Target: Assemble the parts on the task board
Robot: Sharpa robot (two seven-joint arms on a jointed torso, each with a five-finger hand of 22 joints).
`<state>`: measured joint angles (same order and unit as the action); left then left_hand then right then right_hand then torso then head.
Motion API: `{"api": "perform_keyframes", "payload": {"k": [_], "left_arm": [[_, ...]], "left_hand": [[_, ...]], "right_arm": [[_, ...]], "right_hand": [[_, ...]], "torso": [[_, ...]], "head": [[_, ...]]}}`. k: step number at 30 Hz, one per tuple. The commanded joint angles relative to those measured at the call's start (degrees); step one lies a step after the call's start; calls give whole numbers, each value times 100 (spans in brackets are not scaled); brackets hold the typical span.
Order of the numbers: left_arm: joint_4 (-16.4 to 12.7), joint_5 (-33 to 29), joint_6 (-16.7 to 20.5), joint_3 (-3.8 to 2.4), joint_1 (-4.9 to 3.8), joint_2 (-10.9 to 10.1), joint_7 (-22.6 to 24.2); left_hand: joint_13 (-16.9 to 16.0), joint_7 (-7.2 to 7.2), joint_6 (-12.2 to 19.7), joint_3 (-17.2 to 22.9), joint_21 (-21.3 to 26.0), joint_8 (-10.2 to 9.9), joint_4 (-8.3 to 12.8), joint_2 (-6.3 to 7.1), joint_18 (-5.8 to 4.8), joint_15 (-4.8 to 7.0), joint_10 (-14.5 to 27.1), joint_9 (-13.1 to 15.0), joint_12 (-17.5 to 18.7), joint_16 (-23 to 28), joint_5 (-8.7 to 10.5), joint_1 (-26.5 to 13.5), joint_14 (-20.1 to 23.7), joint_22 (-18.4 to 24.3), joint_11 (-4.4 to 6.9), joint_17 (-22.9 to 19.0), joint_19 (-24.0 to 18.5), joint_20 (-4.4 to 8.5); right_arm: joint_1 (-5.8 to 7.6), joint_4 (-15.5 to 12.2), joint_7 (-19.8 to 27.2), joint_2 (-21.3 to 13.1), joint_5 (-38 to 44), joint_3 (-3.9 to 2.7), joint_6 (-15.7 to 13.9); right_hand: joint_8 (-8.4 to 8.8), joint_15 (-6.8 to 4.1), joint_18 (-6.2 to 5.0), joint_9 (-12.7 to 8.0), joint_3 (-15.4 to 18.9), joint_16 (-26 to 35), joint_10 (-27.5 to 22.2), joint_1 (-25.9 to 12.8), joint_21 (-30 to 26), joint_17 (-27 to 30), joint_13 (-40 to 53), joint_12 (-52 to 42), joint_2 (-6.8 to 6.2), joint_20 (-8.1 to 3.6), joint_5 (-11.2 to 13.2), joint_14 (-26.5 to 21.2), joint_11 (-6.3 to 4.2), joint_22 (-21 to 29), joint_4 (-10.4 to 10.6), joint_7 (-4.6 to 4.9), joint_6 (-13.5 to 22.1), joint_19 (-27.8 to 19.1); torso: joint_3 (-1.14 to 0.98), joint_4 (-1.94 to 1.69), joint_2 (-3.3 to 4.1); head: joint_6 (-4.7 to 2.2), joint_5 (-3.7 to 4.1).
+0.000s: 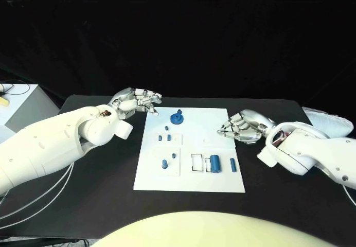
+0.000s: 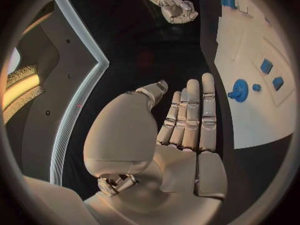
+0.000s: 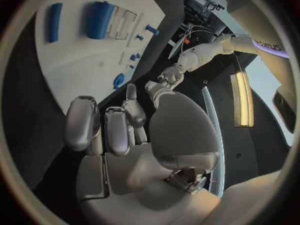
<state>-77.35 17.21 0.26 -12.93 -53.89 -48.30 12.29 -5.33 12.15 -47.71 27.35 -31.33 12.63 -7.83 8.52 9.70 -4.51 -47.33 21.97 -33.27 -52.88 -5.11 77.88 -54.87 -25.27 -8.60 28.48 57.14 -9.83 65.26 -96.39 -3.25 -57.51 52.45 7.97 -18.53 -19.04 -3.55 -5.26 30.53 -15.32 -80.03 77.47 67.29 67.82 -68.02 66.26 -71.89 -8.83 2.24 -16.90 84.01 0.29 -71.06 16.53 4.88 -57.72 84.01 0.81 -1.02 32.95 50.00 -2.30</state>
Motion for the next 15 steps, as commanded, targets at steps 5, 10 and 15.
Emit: {"api": "perform_keyframes", "payload": {"k": [5, 10, 15], "left_arm": [[-225, -17, -68, -5, 85, -105, 130], [-266, -14, -91, -6, 99, -124, 186], [-300, -14, -113, -7, 103, -130, 247]], "left_hand": [[-6, -11, 31, -41, 25, -7, 14, -26, 79, -2, -34, -11, -35, 37, -5, 9, 13, 11, 10, 8, 51, 5], [-5, -11, 36, -46, 28, -9, 15, -17, 79, -1, -32, -13, -33, 37, -4, 10, 12, 14, 10, 9, 53, 6], [-4, -9, 43, -57, 33, -13, 11, -4, 78, -2, -28, -15, -31, 37, -2, 5, 12, 18, 9, 11, 56, 6]], "right_arm": [[-80, -263, -1398, -263, 181, 13, 537], [-180, -340, -1954, -253, 427, 30, 496], [-296, -329, -2240, -139, 616, 41, 383]], "right_hand": [[-145, -26, 158, 79, 293, -459, 517, -360, 465, -911, 1155, -855, -25, -24, 36, 371, -4, -429, 13, -17, 106, 171], [-173, -22, 174, 88, 456, -547, 560, -485, 553, -1097, 1282, -933, -70, -22, 65, 395, 0, -517, 16, -14, 145, 186], [-176, -13, 178, 89, 573, -580, 560, -556, 570, -1171, 1315, -942, -91, -15, 38, 403, 10, -541, 17, -4, 192, 185]], "torso": [[18, 33, -39], [23, 20, -32], [23, 12, -25]], "head": [[0, 107], [0, 167], [0, 180]]}}
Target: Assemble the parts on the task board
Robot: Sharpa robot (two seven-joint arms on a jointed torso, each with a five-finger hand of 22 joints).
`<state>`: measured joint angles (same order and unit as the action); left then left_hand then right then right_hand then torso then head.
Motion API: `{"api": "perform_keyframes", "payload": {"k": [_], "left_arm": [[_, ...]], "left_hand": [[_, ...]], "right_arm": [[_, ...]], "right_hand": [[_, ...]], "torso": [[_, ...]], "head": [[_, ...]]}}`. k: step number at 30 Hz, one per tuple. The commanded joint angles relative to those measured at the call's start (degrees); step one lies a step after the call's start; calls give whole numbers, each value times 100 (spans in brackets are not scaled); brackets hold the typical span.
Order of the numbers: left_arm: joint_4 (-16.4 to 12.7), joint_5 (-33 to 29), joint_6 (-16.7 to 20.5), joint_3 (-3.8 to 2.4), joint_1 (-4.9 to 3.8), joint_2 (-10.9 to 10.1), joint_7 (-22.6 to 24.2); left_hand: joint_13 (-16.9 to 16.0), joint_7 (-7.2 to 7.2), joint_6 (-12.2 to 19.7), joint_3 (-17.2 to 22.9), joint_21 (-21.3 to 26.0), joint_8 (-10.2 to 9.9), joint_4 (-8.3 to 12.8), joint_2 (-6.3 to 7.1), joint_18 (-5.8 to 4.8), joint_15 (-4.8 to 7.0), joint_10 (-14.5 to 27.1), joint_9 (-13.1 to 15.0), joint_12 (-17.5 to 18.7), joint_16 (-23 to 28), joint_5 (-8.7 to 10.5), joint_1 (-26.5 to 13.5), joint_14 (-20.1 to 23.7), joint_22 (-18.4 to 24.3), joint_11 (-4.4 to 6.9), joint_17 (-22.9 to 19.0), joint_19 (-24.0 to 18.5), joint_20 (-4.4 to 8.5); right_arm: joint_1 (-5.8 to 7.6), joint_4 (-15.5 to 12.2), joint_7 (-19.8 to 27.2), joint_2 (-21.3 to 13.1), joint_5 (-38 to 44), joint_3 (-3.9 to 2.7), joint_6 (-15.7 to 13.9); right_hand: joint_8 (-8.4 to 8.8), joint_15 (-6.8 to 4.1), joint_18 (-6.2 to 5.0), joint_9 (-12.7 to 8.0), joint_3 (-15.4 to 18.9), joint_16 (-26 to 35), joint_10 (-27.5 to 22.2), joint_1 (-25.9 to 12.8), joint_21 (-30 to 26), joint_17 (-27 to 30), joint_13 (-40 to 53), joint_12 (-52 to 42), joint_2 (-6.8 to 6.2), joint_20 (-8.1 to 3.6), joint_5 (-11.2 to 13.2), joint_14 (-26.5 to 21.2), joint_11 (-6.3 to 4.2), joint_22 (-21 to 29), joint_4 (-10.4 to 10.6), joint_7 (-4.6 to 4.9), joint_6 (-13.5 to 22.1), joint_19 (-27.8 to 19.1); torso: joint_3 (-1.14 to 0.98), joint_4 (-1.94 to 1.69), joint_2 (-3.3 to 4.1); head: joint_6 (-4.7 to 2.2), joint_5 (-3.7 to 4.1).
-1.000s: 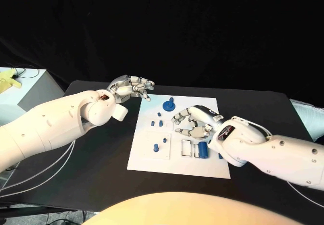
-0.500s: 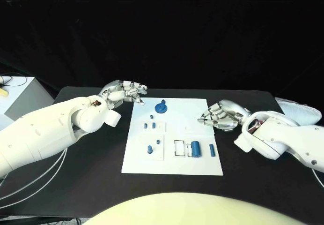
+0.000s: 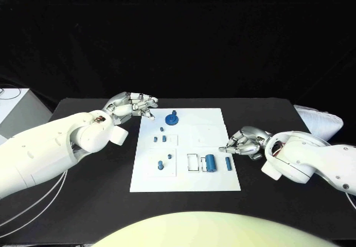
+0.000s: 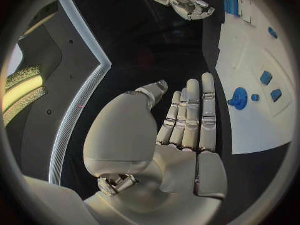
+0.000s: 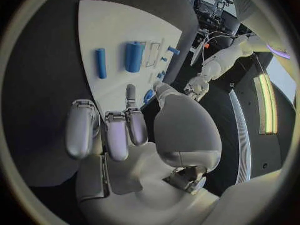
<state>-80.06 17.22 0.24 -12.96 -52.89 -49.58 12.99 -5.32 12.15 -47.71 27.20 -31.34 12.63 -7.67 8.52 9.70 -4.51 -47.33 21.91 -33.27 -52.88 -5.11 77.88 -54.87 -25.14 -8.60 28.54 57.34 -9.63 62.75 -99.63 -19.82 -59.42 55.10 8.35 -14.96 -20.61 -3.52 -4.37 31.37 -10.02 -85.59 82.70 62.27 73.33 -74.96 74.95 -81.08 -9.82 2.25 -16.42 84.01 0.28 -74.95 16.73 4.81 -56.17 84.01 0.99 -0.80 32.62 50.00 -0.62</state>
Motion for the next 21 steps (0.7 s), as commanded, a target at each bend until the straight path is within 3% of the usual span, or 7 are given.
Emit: {"api": "perform_keyframes", "payload": {"k": [1, 9, 12, 13, 17, 21], "left_arm": [[-34, -16, -113, -4, 4, -2, 193], [-51, -17, -130, -5, 6, -9, 280], [-49, 29, -325, -5, 6, -10, 357], [-53, 51, -372, -5, 6, -9, 376], [-65, 123, -548, -5, 6, -4, 422], [-70, 170, -669, -5, 6, -2, 451]], "left_hand": [[-4, -8, 47, -49, 37, -15, -10, 3, 77, -3, -26, -11, -30, 38, -2, -1, 12, 9, 8, 6, 37, -15], [3, -4, 87, -193, 158, -26, -121, 75, 67, -32, 37, -21, -13, 73, -2, -114, 81, 93, -6, 22, 15, -44], [3, -2, 104, -343, 305, -20, -217, 119, 68, -56, 85, -20, -8, 135, 7, -184, 175, 195, -16, 23, -21, -78], [9, 9, 158, -575, 521, -32, -355, 232, 48, -119, 156, -24, 21, 299, 6, -375, 410, 325, -46, -23, -178, -136], [-9, -6, 264, -1189, 1161, 11, -555, 142, 72, -194, 155, -9, 46, 724, 6, -322, 684, 778, -74, -156, -276, -279], [-10, 10, 280, -1511, 1526, 52, -644, 39, 74, -238, 118, -8, 96, 1086, 0, -179, 758, 1043, -96, -272, -307, -347]], "right_arm": [[-70, 1, -635, 91, 396, 5, 1], [-223, 84, -846, 394, 635, 14, -137], [-260, 151, -865, 499, 585, 16, -93], [-270, 164, -867, 521, 573, 16, -84], [-318, 219, -902, 617, 555, 18, -31], [-343, 268, -942, 683, 562, 19, 43]], "right_hand": [[-18, -15, 89, 5, 55, -25, 38, -59, 22, -477, 450, -25, 5, -15, -15, 402, 12, -155, -4, 5, 41, 185], [0, -1, 88, -7, 143, -38, 24, -78, 16, -508, 456, -15, 3, -5, -35, 404, 29, -159, -5, 24, 107, 178], [-1, 3, 89, -9, 172, -42, 27, -92, 22, -517, 468, -21, 6, -1, -47, 404, 33, -166, -2, 28, 114, 178], [-3, 5, 98, -10, 193, -57, 43, -102, 62, -554, 495, -41, 4, 1, -49, 411, 35, -201, -2, 29, 116, 187], [-6, 7, 104, -10, 223, -75, 47, -109, 92, -598, 507, -48, 2, 4, -56, 419, 37, -227, -3, 30, 118, 194], [-10, 9, 105, -11, 251, -79, 44, -122, 101, -607, 508, -46, 5, 6, -59, 420, 38, -236, -1, 32, 120, 196]], "torso": [[2, -10, 10], [-3, -9, 8], [-2, -7, 10], [-1, -8, 12], [-1, -5, 12], [-5, -3, 13]], "head": [[0, 9], [0, -11], [0, -33], [0, -39], [0, -64], [0, -80]]}}
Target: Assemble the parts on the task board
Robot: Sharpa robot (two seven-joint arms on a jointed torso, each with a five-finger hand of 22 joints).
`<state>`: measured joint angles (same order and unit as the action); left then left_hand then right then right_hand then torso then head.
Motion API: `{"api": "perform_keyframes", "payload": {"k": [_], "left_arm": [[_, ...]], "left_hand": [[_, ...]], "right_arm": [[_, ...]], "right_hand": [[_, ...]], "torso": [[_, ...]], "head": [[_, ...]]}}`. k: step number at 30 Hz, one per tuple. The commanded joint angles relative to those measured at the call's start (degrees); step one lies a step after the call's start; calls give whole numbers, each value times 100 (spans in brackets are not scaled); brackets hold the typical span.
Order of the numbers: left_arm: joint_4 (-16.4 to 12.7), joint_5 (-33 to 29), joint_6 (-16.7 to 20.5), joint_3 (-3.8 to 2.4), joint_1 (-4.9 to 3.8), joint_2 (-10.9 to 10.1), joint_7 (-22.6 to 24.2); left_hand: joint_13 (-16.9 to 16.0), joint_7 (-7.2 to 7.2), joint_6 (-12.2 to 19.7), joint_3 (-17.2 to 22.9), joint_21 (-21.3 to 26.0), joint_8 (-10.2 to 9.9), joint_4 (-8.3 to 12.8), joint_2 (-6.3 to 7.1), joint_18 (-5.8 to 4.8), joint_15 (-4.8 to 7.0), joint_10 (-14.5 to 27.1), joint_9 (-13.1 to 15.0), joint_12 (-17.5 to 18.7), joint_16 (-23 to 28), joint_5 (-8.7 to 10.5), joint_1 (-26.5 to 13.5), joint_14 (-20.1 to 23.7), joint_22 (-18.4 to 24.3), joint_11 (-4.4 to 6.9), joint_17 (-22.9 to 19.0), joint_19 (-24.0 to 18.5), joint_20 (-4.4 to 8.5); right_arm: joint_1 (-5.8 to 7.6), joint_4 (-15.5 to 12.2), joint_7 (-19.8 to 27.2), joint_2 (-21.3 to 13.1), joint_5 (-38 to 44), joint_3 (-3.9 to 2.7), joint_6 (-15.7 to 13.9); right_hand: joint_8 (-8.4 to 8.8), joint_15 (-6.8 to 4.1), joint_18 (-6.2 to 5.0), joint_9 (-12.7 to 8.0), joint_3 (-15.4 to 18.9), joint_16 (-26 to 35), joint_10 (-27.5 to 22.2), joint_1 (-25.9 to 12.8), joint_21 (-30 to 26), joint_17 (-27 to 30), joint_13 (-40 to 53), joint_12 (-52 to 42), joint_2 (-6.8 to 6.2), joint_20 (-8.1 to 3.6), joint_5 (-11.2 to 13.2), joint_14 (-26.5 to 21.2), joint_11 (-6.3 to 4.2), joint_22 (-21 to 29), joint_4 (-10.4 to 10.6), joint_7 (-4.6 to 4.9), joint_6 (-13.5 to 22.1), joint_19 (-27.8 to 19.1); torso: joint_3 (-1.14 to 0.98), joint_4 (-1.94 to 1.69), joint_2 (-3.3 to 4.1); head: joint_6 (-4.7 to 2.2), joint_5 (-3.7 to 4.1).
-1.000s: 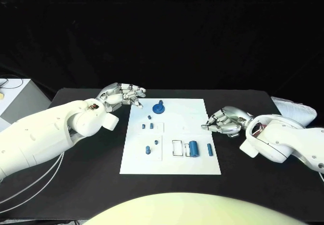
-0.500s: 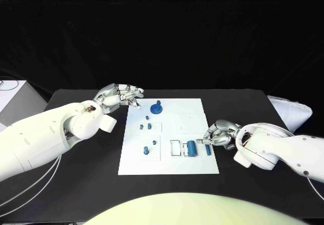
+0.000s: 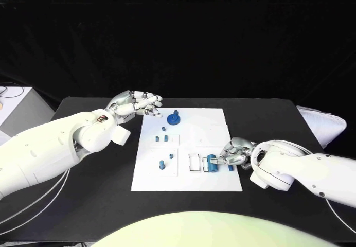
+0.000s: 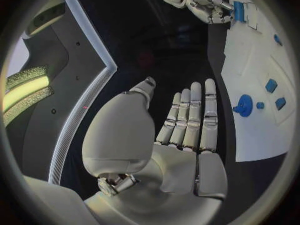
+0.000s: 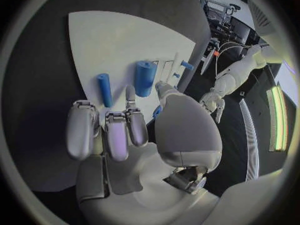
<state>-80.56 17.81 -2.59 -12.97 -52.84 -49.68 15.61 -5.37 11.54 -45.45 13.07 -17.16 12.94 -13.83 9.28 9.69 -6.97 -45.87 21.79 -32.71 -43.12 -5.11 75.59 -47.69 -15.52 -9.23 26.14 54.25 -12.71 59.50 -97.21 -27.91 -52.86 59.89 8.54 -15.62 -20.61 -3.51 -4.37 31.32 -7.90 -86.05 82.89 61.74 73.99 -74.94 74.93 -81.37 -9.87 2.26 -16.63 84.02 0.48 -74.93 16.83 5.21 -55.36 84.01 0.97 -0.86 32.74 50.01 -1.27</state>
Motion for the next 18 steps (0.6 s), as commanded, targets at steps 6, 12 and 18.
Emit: {"api": "perform_keyframes", "payload": {"k": [6, 12, 18], "left_arm": [[-28, 148, -450, -4, 1, 4, 186], [-28, 156, -453, -4, 1, -1, 178], [-31, 158, -468, -4, 1, -1, 176]], "left_hand": [[6, 95, 69, -442, 493, 53, -146, -131, 77, -40, -56, -3, 137, 540, -6, 143, 63, 356, -59, -152, -82, -126], [4, 110, 50, -475, 522, 68, -159, -159, 81, -40, -65, -1, 141, 571, -8, 165, 36, 382, -62, -156, -60, -129], [1, 120, 38, -495, 536, 77, -164, -177, 83, -38, -72, 0, 142, 586, -10, 186, 12, 397, -64, -155, -37, -128]], "right_arm": [[-51, 74, -183, 115, 98, 1, 180], [-77, 96, -207, 202, 106, 1, 254], [-122, 137, -232, 303, 120, 3, 350]], "right_hand": [[-18, 12, 106, -7, 96, -35, 12, -101, 42, -612, 503, -3, 28, 10, -42, 420, 21, -248, -8, -6, 40, 196], [-39, 15, 109, -6, 194, -41, 9, -151, 59, -629, 515, -1, 56, 16, -33, 420, 22, -269, -7, -8, 32, 196], [-69, 13, 107, 1, 245, -42, 4, -123, 56, -632, 517, 6, 67, 17, -29, 419, 16, -272, -22, -17, 5, 192]], "torso": [[-2, 3, -1], [0, 7, 2], [-2, -2, 4]], "head": [[-1, -23], [-1, -24], [-1, -24]]}}
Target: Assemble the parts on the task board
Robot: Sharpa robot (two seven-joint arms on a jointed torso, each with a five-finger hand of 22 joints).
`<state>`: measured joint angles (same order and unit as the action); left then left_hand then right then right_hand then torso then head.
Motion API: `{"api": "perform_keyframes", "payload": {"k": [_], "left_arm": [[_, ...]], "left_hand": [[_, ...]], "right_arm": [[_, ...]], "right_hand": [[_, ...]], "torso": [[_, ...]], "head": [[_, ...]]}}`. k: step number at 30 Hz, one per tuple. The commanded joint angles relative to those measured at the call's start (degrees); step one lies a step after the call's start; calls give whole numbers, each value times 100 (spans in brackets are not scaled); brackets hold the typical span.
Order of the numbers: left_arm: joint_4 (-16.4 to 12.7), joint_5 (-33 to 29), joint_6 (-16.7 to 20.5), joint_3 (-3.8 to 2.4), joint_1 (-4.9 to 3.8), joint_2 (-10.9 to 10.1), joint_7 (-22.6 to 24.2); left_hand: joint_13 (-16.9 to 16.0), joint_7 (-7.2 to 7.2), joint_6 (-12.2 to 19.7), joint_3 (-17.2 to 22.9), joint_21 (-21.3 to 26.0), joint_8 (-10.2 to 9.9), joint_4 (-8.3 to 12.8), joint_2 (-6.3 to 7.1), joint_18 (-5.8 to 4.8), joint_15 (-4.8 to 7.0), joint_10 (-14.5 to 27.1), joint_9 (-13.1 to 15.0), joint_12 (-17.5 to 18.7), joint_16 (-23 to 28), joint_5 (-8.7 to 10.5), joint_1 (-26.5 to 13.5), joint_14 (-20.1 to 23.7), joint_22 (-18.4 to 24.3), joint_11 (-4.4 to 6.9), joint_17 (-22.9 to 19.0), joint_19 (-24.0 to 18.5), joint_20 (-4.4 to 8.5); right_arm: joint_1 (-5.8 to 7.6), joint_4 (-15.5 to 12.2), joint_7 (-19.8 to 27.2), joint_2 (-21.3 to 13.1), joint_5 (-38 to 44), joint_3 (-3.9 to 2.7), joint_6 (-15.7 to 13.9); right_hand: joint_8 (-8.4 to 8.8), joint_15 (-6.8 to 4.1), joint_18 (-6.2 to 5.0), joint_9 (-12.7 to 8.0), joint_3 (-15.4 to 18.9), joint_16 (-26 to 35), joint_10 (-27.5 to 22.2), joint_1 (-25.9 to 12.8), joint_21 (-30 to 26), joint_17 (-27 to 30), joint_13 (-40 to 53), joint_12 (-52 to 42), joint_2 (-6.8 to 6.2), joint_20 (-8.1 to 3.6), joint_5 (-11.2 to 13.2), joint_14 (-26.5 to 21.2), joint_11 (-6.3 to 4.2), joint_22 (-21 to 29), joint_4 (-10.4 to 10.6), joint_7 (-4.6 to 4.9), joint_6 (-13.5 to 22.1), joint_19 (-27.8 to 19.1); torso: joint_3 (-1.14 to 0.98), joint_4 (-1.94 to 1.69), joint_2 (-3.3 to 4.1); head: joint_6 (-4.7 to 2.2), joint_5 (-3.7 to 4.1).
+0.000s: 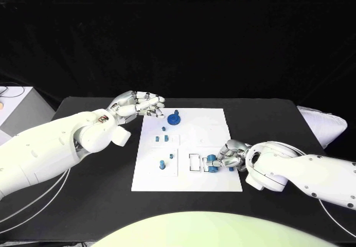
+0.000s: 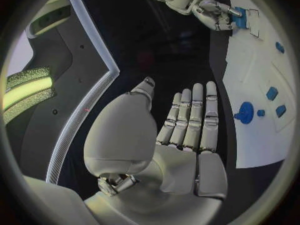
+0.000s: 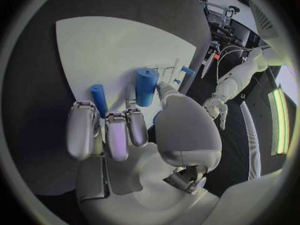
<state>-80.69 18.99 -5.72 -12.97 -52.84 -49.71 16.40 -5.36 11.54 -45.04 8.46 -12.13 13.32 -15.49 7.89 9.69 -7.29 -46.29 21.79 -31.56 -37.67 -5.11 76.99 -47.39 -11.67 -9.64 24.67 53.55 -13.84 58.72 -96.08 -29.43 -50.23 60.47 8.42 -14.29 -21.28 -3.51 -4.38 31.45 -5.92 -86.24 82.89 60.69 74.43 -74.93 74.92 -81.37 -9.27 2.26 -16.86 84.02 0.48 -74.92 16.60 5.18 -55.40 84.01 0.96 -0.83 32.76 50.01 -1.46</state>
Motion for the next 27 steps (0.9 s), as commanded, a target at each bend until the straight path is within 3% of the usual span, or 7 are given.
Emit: {"api": "perform_keyframes", "payload": {"k": [1, 10, 12, 15, 20, 24, 27], "left_arm": [[-19, 40, -156, -4, 1, 1, 96], [-29, 26, -192, -4, 1, -9, 115], [-32, 22, -202, -4, 1, -9, 118], [-31, 18, -212, -4, 1, -10, 116], [-17, 15, -216, -4, 1, -15, 108], [1, 13, -214, -4, 0, -18, 100], [15, 11, -210, -4, 0, -14, 100]], "left_hand": [[0, 122, -5, -38, 35, 41, 1, -40, 83, -7, -31, 0, 27, 43, -11, 50, -24, 13, -24, -8, 37, -15], [-2, 128, -15, -52, 48, 49, -1, -60, 84, -7, -34, 1, 29, 56, -13, 75, -44, 27, -27, -7, 59, -13], [-2, 128, -15, -52, 48, 49, -1, -60, 84, -7, -34, 1, 29, 56, -13, 75, -44, 27, -27, -7, 59, -13], [-3, 131, -22, -58, 61, 55, -1, -85, 84, -7, -33, 0, 32, 71, -14, 102, -57, 40, -29, -7, 75, -12], [-3, 132, -26, -61, 68, 59, -1, -98, 83, -8, -33, 0, 34, 79, -14, 115, -62, 46, -29, -7, 82, -12], [-4, 133, -32, -65, 76, 63, -1, -111, 83, -8, -32, 0, 35, 88, -15, 130, -66, 54, -30, -8, 89, -12], [-4, 134, -38, -68, 82, 67, -4, -122, 83, -9, -33, 1, 36, 94, -15, 135, -69, 59, -30, -8, 94, -12]], "right_arm": [[-49, 32, -84, 50, 70, 15, 225], [-80, 144, -115, 126, 220, 18, 233], [-82, 160, -114, 135, 238, 19, 193], [-83, 149, -101, 120, 244, 20, 102], [-79, 50, -60, 9, 66, 19, -58], [-14, -84, -66, -118, -312, 17, -129], [112, -191, -85, -206, -756, 15, -137]], "right_hand": [[-7, 11, 108, -10, 55, -22, 3, -4, 10, -633, 519, 7, 8, 17, -8, 419, 15, -273, -1, -16, 6, 191], [-46, 4, 107, -9, 88, -18, -22, 249, 12, -636, 506, 46, 62, 13, -44, 415, 7, -289, -22, -23, 9, 184], [-58, 1, 106, -16, 46, -16, -25, 450, 7, -638, 512, 58, 93, 11, -224, 414, 5, -294, -49, -24, 19, 180], [-64, -2, 107, -39, -113, -15, -14, 704, 14, -646, 534, 60, 180, 8, -208, 415, 0, -312, -66, -27, 19, 180], [-64, -6, 112, -80, -307, -18, -3, 772, 35, -664, 552, 67, 187, 5, -531, 419, -6, -341, -11, -31, -15, 185], [-69, -6, 112, -91, -337, -15, 0, 707, 35, -659, 553, 73, 188, 4, -563, 418, -6, -345, 6, -32, -35, 185], [-76, -7, 104, -98, -344, -4, -30, 638, -1, -639, 513, 121, 158, 4, -565, 413, -8, -322, 5, -36, -57, 174]], "torso": [[-1, -3, 3], [-1, 1, 0], [-2, 4, 1], [-6, 7, 0], [-3, 10, -2], [-4, 6, -3], [1, 9, -6]], "head": [[-1, -11], [-1, -16], [-1, -17], [-1, -21], [-1, -21], [-1, -27], [-1, -29]]}}
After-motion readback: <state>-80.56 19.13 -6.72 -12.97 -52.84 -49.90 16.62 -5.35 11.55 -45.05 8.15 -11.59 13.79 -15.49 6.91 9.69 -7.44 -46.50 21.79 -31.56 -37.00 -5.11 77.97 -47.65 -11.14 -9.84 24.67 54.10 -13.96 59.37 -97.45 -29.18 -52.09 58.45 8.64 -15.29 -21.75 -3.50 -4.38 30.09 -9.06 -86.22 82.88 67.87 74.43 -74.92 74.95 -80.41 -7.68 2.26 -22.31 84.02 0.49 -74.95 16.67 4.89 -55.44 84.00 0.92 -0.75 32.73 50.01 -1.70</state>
